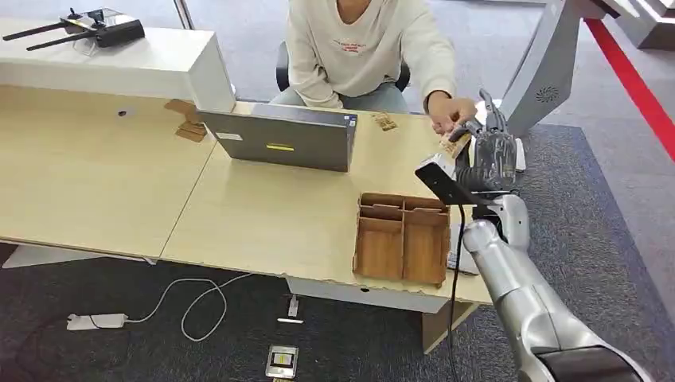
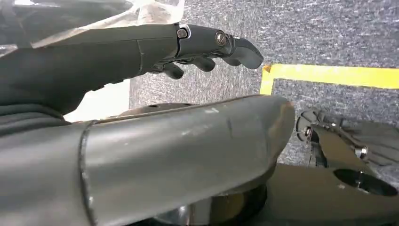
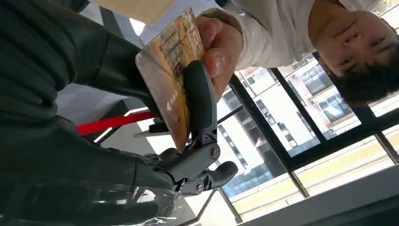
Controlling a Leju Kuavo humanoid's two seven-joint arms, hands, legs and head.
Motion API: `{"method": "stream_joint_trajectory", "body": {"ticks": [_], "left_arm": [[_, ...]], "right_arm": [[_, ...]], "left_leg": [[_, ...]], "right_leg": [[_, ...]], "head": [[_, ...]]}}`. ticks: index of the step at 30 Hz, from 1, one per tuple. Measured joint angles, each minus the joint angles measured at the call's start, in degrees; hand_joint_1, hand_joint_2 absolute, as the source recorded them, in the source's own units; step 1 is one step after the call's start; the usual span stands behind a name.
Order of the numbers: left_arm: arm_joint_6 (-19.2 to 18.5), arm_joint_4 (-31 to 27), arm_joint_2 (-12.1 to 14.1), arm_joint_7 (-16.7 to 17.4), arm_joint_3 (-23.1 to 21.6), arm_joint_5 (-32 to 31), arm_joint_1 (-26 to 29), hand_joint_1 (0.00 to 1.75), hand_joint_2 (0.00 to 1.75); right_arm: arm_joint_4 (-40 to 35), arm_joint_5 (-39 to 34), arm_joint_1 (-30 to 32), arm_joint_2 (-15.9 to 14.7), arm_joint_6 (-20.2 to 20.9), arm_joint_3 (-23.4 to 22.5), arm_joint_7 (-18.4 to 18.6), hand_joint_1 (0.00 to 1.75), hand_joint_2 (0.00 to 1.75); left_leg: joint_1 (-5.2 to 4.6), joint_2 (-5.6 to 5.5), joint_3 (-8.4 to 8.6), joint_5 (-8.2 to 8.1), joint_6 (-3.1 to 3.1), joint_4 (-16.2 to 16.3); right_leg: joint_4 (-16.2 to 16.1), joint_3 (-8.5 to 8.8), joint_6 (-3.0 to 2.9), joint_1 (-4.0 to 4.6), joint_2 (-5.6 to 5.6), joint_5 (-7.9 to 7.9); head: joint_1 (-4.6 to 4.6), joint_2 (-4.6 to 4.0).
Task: Pass the card to the sensor for recognition and then transmit it.
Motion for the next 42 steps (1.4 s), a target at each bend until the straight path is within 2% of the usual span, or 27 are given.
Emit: {"method": "stream_joint_trajectory", "body": {"ticks": [14, 24, 34, 42], "left_arm": [[-0.7, 0.0, 0.0, 0.1, 0.0, 0.5, 0.0, 0.0, 0.0], [-0.8, 0.0, -0.1, 1.0, 0.0, 2.8, 0.0, 0.0, 0.0], [-1.3, 0.0, -0.2, 1.7, 0.0, 4.4, 0.0, 0.0, 0.0], [-1.6, 0.0, -0.2, 1.5, 0.0, 4.1, 0.0, 0.0, 0.0]], "right_arm": [[0.8, -4.9, -1.4, -0.3, 1.1, -0.2, 0.0, 1.75, 1.75], [1.0, -10.2, -0.9, -4.8, 4.5, -2.1, 1.2, 1.75, 1.75], [1.0, -8.4, 2.4, -9.2, 9.1, -2.8, 3.3, 1.75, 1.75], [0.8, -6.6, 5.7, -10.8, 13.0, -2.8, 5.0, 1.75, 1.75]], "left_leg": [[0.0, 0.0, 0.01, 0.0, 0.0, 0.0], [-0.01, 0.0, 0.0, 0.0, 0.01, 0.0], [-0.07, 0.0, 0.0, -0.01, 0.01, 0.0], [-0.07, 0.02, 0.0, -0.01, 0.02, 0.0]], "right_leg": [[0.0, -0.02, 0.0, -0.01, 0.0, 0.01], [0.0, -0.04, 0.0, -0.06, 0.0, 0.01], [0.0, -0.04, 0.0, -0.05, 0.01, 0.01], [0.0, -0.03, 0.0, -0.06, 0.01, 0.01]], "head": [[-0.02, 0.0], [0.0, 0.0], [-0.02, 0.0], [-0.02, 0.0]]}}
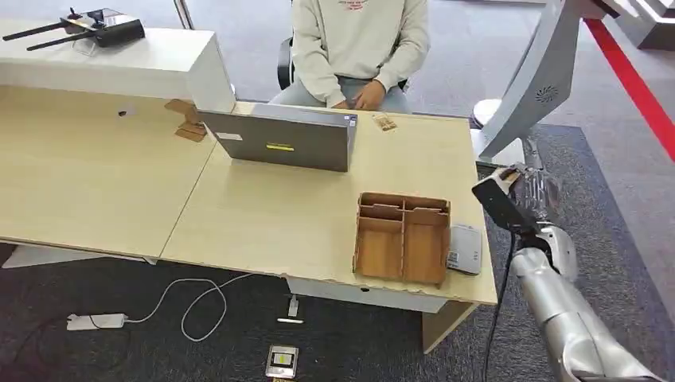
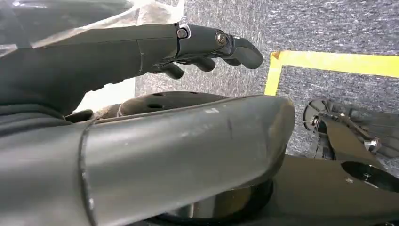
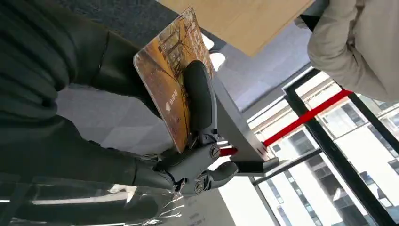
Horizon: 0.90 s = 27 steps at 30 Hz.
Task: Pass the card to the sensor for recognition and then transmit it.
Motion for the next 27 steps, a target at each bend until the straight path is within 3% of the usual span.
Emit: {"method": "stream_joint_trajectory", "body": {"ticks": [4, 9, 19, 27], "left_arm": [[2.6, 0.0, -0.3, -3.7, 0.0, -0.7, -1.3, 0.0, 0.0], [3.3, 0.0, -0.8, -3.4, 0.0, -0.5, -3.3, 0.0, 0.0], [2.4, 0.0, -1.0, -3.6, 0.0, 1.0, -3.9, 0.0, 0.0], [0.2, 0.0, -1.0, -3.0, 0.0, 1.8, -4.0, 0.0, 0.0]], "right_arm": [[-0.5, 0.1, 0.5, 0.0, 4.3, 0.1, 0.1, 1.75, 1.75], [-1.6, 0.9, 1.2, 0.1, 6.5, 0.3, 1.8, 1.75, 1.75], [-2.9, 1.0, 2.4, -0.1, 6.9, 0.6, 2.1, 1.75, 1.75], [-4.4, 1.0, 3.4, -0.2, 11.3, 0.8, 2.4, 1.75, 1.75]], "left_leg": [[0.0, -0.01, -0.01, 0.01, 0.0, 0.0], [0.0, 0.01, 0.01, 0.02, 0.0, 0.0], [0.0, 0.01, 0.0, 0.01, 0.01, 0.0], [0.0, 0.01, 0.0, 0.01, 0.01, 0.0]], "right_leg": [[0.0, 0.0, 0.0, 0.0, 0.0, 0.01], [0.0, 0.02, -0.02, 0.01, 0.0, 0.04], [0.0, -0.01, -0.01, -0.01, 0.0, 0.04], [0.0, 0.0, -0.01, 0.0, 0.0, 0.04]], "head": [[-0.02, 0.0], [0.0, 0.0], [0.0, 0.0], [0.0, 0.0]]}}
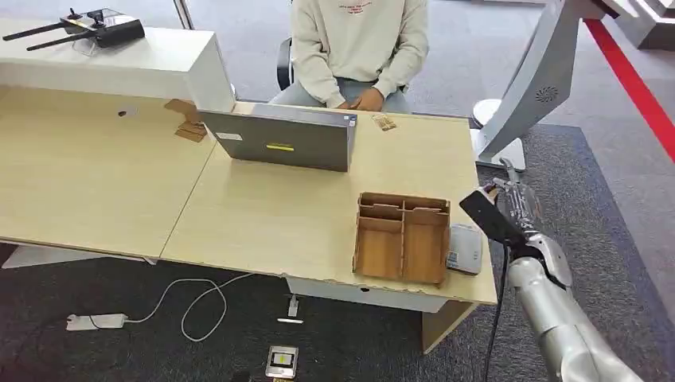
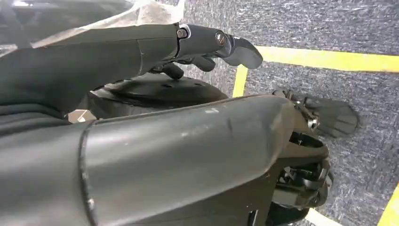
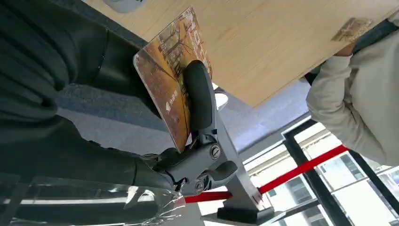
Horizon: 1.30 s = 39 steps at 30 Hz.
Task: Pass the card to the sensor for recognition and then transmit it.
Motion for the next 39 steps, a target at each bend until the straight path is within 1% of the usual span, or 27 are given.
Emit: {"method": "stream_joint_trajectory", "body": {"ticks": [5, 7, 14, 21, 28, 36, 39], "left_arm": [[-1.2, 0.0, 0.0, 0.4, 0.0, 1.0, 0.0, 0.0, 0.0], [-1.7, 0.0, 0.0, 0.6, 0.0, 1.0, 0.0, 0.0, 0.0], [-3.1, -0.1, 0.3, 1.0, 0.0, 0.6, 0.1, 0.0, 0.0], [-3.2, -0.1, 0.3, 1.1, 0.0, 0.5, 0.1, 0.0, 0.0], [-4.8, -0.1, 0.7, 1.3, 0.0, -0.8, 0.3, 0.0, 0.0], [-7.0, -0.1, 1.6, 0.5, 0.0, -2.4, 1.6, 0.0, 0.0], [-7.2, -0.1, 1.9, 0.0, 0.0, -4.8, 2.2, 0.0, 0.0]], "right_arm": [[-0.8, 0.7, 0.6, -0.5, 2.5, 0.2, 1.2, 1.75, 1.75], [-1.1, 1.0, 0.9, -1.0, 2.9, 0.2, 1.8, 1.75, 1.75], [-1.0, 1.2, 1.3, -2.7, 3.6, 0.3, 1.8, 1.75, 1.75], [-1.0, 1.5, 1.5, -3.5, 4.7, 0.5, 1.9, 1.75, 1.75], [-1.2, 1.9, 2.4, -3.4, 5.7, 1.0, 2.4, 1.75, 1.75], [-1.9, 2.9, 3.0, -2.5, 7.6, 2.6, 2.9, 1.75, 1.75], [-1.9, 3.3, 3.2, -1.9, 8.1, 3.5, 3.3, 1.75, 1.75]], "left_leg": [[0.0, -0.01, -0.01, 0.0, 0.0, 0.0], [0.0, -0.01, -0.01, 0.0, 0.0, 0.0], [-0.01, -0.02, -0.01, 0.0, 0.01, 0.0], [-0.01, -0.01, -0.01, 0.0, 0.01, 0.0], [-0.01, -0.02, -0.03, -0.01, 0.01, 0.0], [0.0, -0.02, -0.05, -0.01, 0.01, 0.0], [0.0, -0.01, -0.05, -0.01, 0.01, 0.0]], "right_leg": [[0.0, -0.01, 0.0, -0.01, 0.0, 0.0], [0.0, -0.01, 0.0, -0.03, 0.0, 0.0], [0.0, -0.01, 0.0, -0.06, 0.0, 0.0], [0.0, -0.01, 0.0, -0.06, 0.0, 0.0], [0.0, -0.01, 0.01, -0.06, 0.0, -0.01], [0.0, 0.0, 0.0, -0.04, 0.0, -0.01], [0.0, -0.01, 0.0, -0.02, 0.0, -0.01]], "head": [[0.0, 0.0], [0.0, 0.0], [-0.02, 0.0], [0.0, 0.0], [0.0, 0.0], [0.0, 0.0], [0.0, 0.0]]}}
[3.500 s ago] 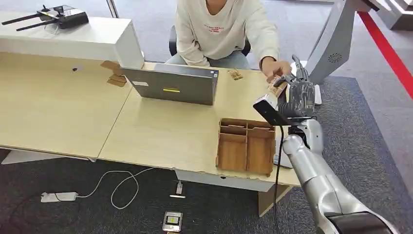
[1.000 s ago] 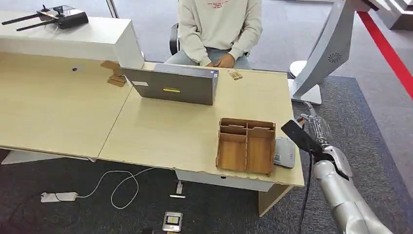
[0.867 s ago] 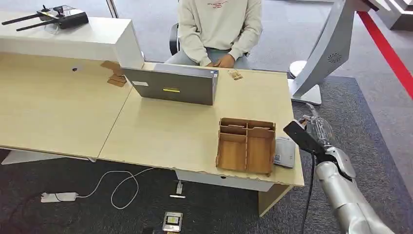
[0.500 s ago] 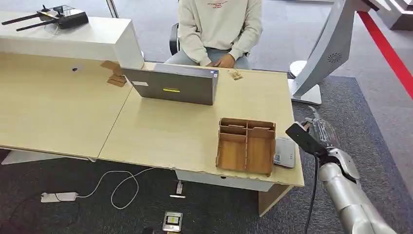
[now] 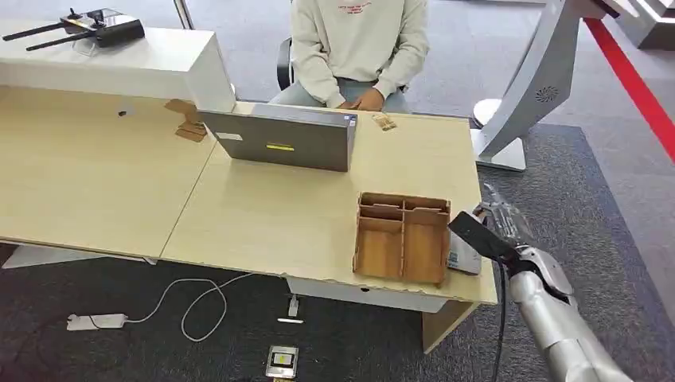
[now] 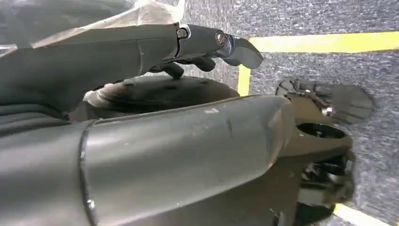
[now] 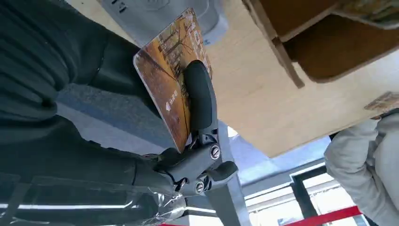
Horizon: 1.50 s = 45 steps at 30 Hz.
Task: Pass the card to the sensor for recognition and then transmit it.
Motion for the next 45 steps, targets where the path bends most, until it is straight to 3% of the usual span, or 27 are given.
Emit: {"method": "stream_joint_trajectory", "body": {"ticks": [5, 11, 24, 45], "left_arm": [[-0.9, 0.2, 0.3, -0.2, 0.0, -4.5, 0.5, 0.0, 0.0], [-1.5, 0.3, -0.3, 2.9, 0.0, -8.1, -1.3, 0.0, 0.0], [1.0, 0.3, -2.1, 4.1, 0.0, -8.7, -2.6, 0.0, 0.0], [1.2, 0.3, -2.5, 3.9, 0.0, -10.2, -3.3, 0.0, 0.0]], "right_arm": [[0.3, 1.3, 0.0, 1.2, 0.1, 1.8, 0.1, 1.75, 1.75], [2.7, 2.9, -1.5, 3.3, -0.2, 4.4, -1.0, 1.75, 1.75], [7.5, 3.6, -4.7, 6.0, -0.2, 7.4, -1.0, 1.75, 1.75], [13.3, 4.2, -9.6, 5.3, -0.3, 8.2, 1.6, 1.75, 1.75]], "left_leg": [[0.0, 0.0, -0.01, 0.0, 0.0, 0.0], [0.0, 0.0, -0.01, 0.02, 0.0, 0.0], [0.0, 0.01, -0.02, 0.02, 0.0, 0.0], [0.0, -0.01, -0.01, 0.02, 0.01, 0.0]], "right_leg": [[0.0, -0.02, 0.0, 0.01, 0.0, 0.0], [0.0, -0.01, 0.0, 0.01, 0.0, 0.01], [0.0, -0.07, 0.0, 0.0, 0.0, 0.01], [0.0, -0.08, 0.01, -0.02, 0.0, 0.02]], "head": [[0.02, 0.0], [0.02, 0.0], [0.0, 0.0], [0.0, 0.0]]}}
